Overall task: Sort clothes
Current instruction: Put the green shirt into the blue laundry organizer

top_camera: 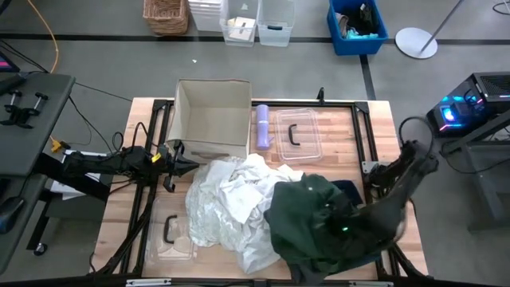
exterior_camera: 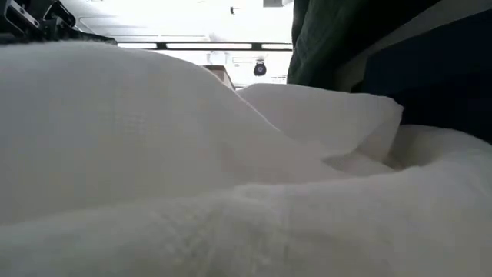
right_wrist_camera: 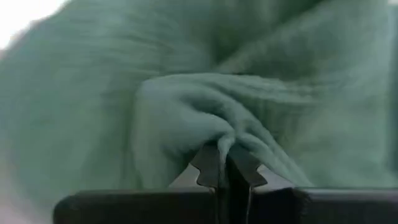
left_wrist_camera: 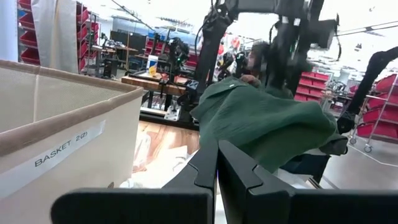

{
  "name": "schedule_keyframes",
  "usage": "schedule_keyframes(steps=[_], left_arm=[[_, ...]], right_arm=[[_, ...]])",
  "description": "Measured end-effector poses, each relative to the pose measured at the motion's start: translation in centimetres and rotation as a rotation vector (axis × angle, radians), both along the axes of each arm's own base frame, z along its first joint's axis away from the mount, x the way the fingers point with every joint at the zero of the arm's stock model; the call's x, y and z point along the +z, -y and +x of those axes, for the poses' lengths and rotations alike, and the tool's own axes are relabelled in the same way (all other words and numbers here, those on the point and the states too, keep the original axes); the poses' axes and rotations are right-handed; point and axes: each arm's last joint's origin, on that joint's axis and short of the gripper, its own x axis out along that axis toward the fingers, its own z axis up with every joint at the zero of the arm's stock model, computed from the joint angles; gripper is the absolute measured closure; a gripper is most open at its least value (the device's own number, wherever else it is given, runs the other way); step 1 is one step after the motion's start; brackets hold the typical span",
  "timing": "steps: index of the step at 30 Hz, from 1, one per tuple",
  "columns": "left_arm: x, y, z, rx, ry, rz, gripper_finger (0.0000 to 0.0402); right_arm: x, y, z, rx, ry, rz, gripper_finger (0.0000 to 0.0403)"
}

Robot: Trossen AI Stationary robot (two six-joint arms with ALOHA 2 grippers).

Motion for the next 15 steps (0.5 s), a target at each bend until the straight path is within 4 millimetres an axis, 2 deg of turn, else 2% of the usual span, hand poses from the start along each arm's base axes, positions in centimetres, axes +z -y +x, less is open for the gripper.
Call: schedule_keyframes(steps=[3,5,7,9,11,15], left_arm=[[0.0,0.0,0.0,0.000,-0.001,0.000,0.0401],[0.0,0.0,0.0,0.000,-0.001,0.000,0.0401],[0.0,0.0,0.0,0.000,-0.001,0.000,0.0401],[0.0,0.0,0.0,0.000,-0.001,0.000,0.0401],[0.0,0.0,0.0,0.000,-0.002,0.000,0.0401],[0.0,0.0,0.0,0.000,-0.001,0.000,0.0401]], right_arm=[[-5.5,-0.7,1.5,-0.074,-0.088,0.124,0.0402],[-9.2,-1.6,2.4,-0.056,-0.122,0.236,0.0397],[-11.3,-2.0,2.7,0.022,-0.153,0.334,0.0383],[-12.3,-2.3,2.7,0.105,-0.194,0.415,0.0361],[-12.4,-2.3,2.5,0.170,-0.235,0.442,0.0333],[-10.2,-1.8,2.4,0.326,-0.316,0.434,0.0276]])
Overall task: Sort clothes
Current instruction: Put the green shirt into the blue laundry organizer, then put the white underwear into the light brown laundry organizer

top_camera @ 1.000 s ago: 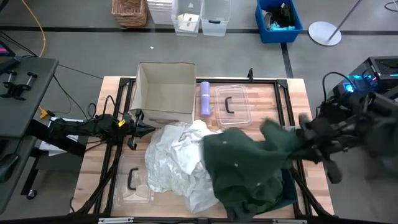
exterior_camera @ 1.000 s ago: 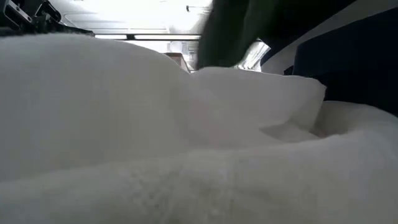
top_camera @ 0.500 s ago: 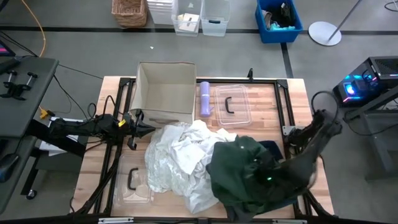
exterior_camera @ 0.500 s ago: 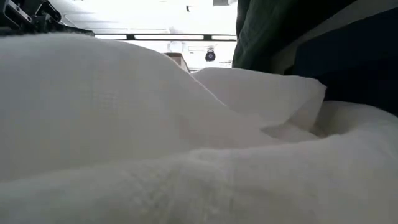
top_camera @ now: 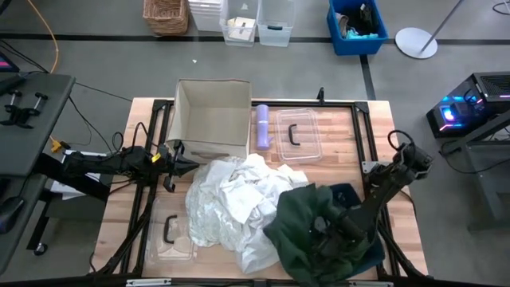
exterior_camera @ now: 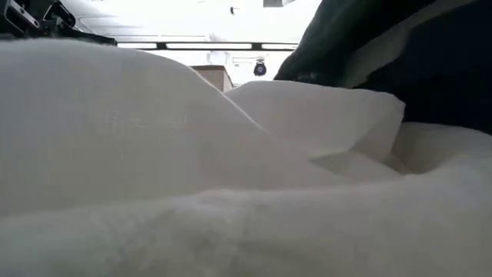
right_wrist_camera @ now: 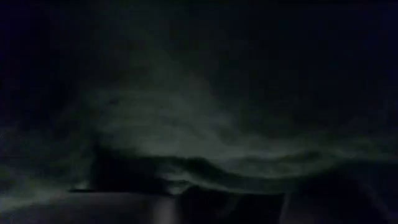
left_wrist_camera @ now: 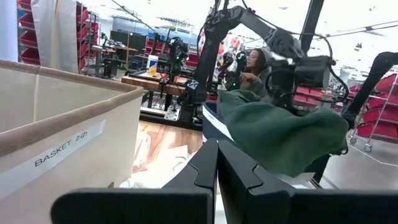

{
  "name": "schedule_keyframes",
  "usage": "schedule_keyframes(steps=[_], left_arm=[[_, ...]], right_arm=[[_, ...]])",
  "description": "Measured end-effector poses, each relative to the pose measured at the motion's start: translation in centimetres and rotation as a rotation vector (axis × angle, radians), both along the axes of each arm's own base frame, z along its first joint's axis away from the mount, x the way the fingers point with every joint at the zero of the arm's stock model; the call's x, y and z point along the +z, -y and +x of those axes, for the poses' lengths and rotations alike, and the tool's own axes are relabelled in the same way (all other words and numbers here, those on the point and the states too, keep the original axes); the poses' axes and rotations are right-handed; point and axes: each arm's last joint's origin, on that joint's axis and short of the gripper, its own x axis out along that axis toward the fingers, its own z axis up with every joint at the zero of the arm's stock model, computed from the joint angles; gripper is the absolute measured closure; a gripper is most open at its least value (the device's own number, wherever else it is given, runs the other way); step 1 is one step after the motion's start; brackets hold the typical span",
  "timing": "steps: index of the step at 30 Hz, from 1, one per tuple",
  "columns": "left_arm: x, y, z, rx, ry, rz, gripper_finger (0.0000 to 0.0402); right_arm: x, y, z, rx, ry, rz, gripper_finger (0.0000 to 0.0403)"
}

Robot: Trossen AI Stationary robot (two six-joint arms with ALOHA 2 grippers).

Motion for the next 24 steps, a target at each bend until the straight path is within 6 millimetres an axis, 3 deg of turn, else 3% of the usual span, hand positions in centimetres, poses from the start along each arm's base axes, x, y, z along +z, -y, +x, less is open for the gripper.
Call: schedule_keyframes(steps=[3,9,16,20,24], left_arm=[[0.0,0.0,0.0,0.000,0.001,0.000,0.0401],[0.0,0.0,0.0,0.000,0.000,0.000,0.0401],[0.0,0.0,0.0,0.000,0.000,0.000,0.0401],[0.0,0.0,0.0,0.000,0.000,0.000,0.0401],[0.0,0.0,0.0,-0.001,0.000,0.000,0.0401]], right_arm=[[3.0,0.3,0.1,0.105,0.001,-0.022,0.0237],[9.3,1.8,0.9,0.154,0.040,-0.023,0.0181],[16.2,4.6,1.8,0.204,0.198,0.057,0.0167],[19.1,7.3,5.7,0.059,0.631,-0.087,0.0167],[18.0,11.5,12.6,0.105,0.929,-0.303,0.0167]])
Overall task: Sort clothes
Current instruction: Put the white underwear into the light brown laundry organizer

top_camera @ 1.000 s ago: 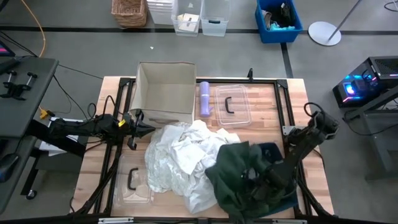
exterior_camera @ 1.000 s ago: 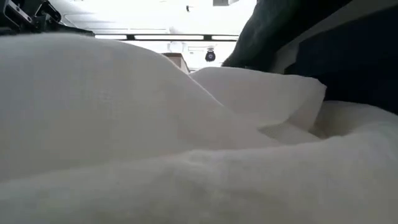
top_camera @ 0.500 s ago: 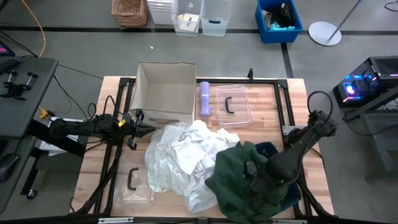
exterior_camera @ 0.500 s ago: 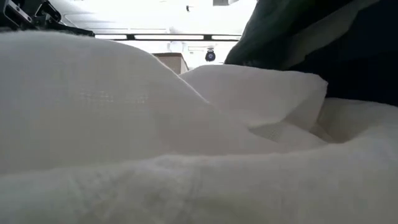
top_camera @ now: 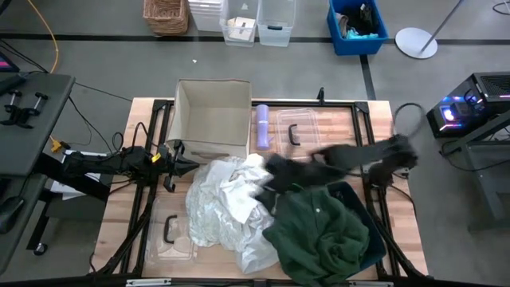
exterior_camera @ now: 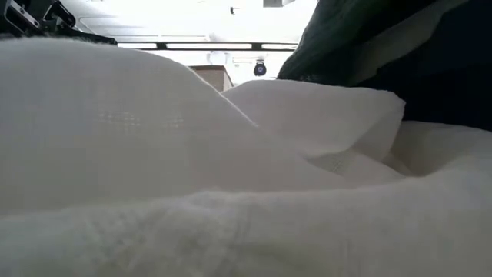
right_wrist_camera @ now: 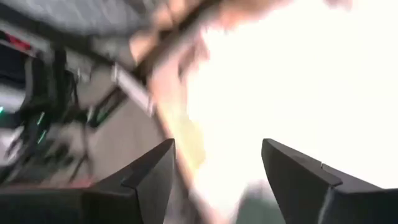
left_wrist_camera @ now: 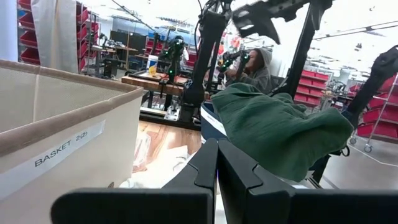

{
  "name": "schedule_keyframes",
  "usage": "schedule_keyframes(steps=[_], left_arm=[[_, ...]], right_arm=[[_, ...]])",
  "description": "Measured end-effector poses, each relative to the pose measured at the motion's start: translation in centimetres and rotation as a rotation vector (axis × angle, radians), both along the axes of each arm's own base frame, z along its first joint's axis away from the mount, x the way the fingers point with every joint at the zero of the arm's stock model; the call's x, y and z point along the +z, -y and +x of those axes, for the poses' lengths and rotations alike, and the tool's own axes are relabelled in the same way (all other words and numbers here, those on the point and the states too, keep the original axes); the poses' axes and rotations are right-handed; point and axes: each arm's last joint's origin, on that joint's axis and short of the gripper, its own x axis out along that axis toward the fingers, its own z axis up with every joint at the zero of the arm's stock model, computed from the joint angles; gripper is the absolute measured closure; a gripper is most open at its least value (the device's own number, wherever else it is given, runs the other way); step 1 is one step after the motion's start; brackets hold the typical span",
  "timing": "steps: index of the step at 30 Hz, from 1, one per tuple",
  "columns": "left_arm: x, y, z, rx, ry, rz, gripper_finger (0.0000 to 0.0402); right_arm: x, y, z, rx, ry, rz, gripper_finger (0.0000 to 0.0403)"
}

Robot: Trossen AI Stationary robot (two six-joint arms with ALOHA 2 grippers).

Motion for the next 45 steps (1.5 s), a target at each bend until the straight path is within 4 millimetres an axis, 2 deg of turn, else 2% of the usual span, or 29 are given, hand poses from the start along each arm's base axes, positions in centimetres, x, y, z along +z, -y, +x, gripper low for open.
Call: schedule_keyframes(steps=[2,4,6,8,13,23,25,27,28,29,30,32,35,39,41,43,45], left_arm=[[0.0,0.0,0.0,0.000,0.000,0.000,0.0401],[0.0,0.0,0.0,0.001,0.000,0.000,0.0401],[0.0,0.0,0.0,0.001,0.000,0.000,0.0401],[0.0,0.0,0.0,0.000,0.000,0.000,0.0401],[0.0,0.0,0.0,0.000,0.000,0.000,0.0401],[0.0,0.0,0.0,0.000,0.000,0.000,0.0401],[0.0,0.0,0.0,0.001,0.000,0.000,0.0401],[0.0,0.0,0.0,0.000,0.000,0.000,0.0401],[0.0,0.0,0.0,0.000,0.000,0.000,0.0401],[0.0,0.0,0.0,0.000,0.000,0.000,0.0401],[0.0,0.0,0.0,0.000,0.000,0.000,0.0401],[0.0,0.0,0.0,0.000,0.000,0.000,0.0401],[0.0,0.0,0.0,0.000,0.000,0.000,0.0401],[0.0,0.0,0.0,0.000,0.000,0.000,0.0401],[0.0,0.0,0.0,0.001,0.001,0.000,0.0401],[0.0,0.0,0.0,0.000,0.000,0.000,0.0401],[0.0,0.0,0.0,-0.001,0.000,0.000,0.0401]], right_arm=[[-1.7,1.5,4.0,0.065,0.106,-0.117,0.0167],[-3.7,2.2,7.2,0.182,0.173,-0.195,0.0167],[-5.8,2.2,9.5,0.305,0.186,-0.242,0.0167],[-8.5,2.3,10.8,0.366,0.100,-0.287,0.0167],[-15.2,2.4,12.7,0.317,-0.160,-0.326,0.0167],[-20.1,2.0,14.2,0.192,-0.266,-0.243,0.0175],[-20.2,2.2,14.2,0.128,-0.278,-0.214,0.0212],[-20.2,2.4,14.2,0.072,-0.288,-0.162,0.0290],[-20.0,2.6,14.1,0.056,-0.286,-0.132,0.0343],[-19.6,2.8,14.1,0.046,-0.277,-0.116,0.0371],[-18.9,2.9,14.0,0.023,-0.255,-0.096,0.0380],[-16.0,3.3,13.8,-0.024,-0.188,-0.082,0.0389],[-9.9,3.7,12.7,-0.054,-0.047,-0.149,0.0396],[-1.4,4.5,10.2,-0.052,0.161,-0.336,0.0398],[2.5,5.2,8.4,-0.055,0.348,-0.415,0.0399],[5.4,6.6,6.6,-0.110,0.465,-0.496,0.0400],[7.3,8.4,5.0,-0.197,0.493,-0.602,0.0400]])
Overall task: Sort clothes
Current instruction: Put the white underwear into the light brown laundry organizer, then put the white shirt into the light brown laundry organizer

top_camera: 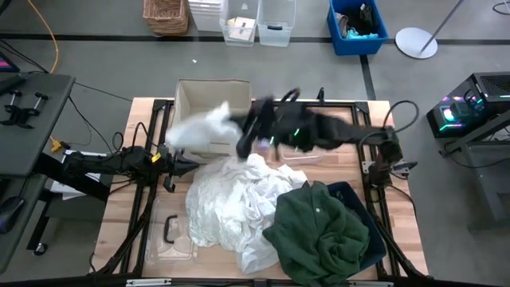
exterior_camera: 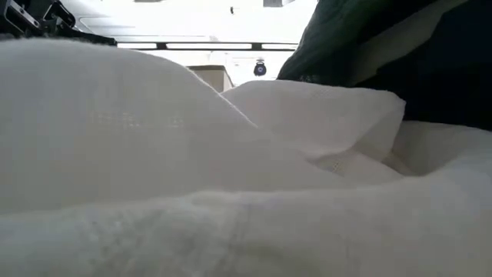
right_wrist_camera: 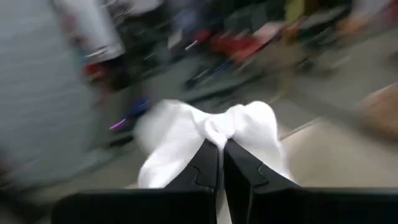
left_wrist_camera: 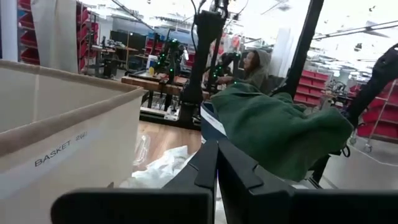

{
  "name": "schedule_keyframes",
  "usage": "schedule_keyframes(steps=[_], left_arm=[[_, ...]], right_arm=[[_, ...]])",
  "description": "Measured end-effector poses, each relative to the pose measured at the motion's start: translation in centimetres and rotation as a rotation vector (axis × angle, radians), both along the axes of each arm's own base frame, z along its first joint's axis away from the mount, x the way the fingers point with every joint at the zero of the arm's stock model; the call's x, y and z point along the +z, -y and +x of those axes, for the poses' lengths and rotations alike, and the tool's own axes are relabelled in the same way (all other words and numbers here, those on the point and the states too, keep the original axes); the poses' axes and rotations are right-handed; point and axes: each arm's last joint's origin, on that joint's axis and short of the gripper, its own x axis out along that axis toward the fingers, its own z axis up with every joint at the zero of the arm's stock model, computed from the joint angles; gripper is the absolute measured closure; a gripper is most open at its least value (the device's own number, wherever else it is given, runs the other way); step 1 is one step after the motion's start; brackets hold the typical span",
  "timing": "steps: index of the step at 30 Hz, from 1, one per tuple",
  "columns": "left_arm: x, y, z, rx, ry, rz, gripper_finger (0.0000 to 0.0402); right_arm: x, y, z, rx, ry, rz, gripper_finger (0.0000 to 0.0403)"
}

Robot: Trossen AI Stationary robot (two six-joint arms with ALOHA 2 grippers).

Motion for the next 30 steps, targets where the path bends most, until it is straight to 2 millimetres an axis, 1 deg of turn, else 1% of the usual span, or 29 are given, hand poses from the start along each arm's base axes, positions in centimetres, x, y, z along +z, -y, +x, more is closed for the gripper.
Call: schedule_keyframes(steps=[2,5,7,9,11,13,15,17,19,22,24,26,30], left_arm=[[0.0,0.0,0.0,0.000,0.000,0.000,0.0401],[0.0,0.0,0.0,-0.001,0.000,0.000,0.0401],[0.0,0.0,0.0,-0.001,0.000,0.000,0.0401],[0.0,0.0,0.0,-0.002,0.000,0.000,0.0401],[0.0,0.0,0.0,-0.002,0.000,0.000,0.0401],[0.0,0.0,0.0,-0.002,0.000,0.000,0.0401],[0.0,0.0,0.0,-0.002,0.000,0.000,0.0401],[0.0,0.0,0.0,-0.002,0.000,0.000,0.0401],[0.0,0.0,0.0,-0.002,0.000,0.000,0.0401],[0.0,0.0,0.0,-0.002,0.000,0.000,0.0401],[0.0,0.0,0.0,-0.002,0.000,0.000,0.0401],[0.0,0.0,0.0,-0.003,0.000,0.000,0.0401],[0.0,0.0,0.0,-0.003,0.000,0.000,0.0401]], right_arm=[[1.1,1.8,-0.6,-0.077,0.022,-0.097,0.0400],[2.0,4.8,-0.6,-0.118,0.072,-0.195,0.0401],[2.3,7.0,-0.5,-0.090,0.114,-0.207,0.0402],[2.1,9.0,-0.2,-0.058,0.137,-0.173,0.0402],[0.8,10.8,0.9,-0.032,0.115,-0.134,0.0402],[-1.4,12.2,2.4,0.003,0.061,-0.096,0.0402],[-3.7,12.9,4.0,0.062,0.001,-0.050,0.0396],[-5.8,13.5,5.3,0.086,-0.048,0.019,0.0384],[-8.1,14.1,6.4,0.109,-0.109,0.097,0.0364],[-11.5,14.7,8.0,0.167,-0.209,0.128,0.0320],[-12.8,14.9,8.5,0.177,-0.254,0.120,0.0281],[-13.1,14.9,8.5,0.169,-0.282,0.094,0.0239],[-12.7,15.0,7.8,0.135,-0.368,-0.038,0.0162]])
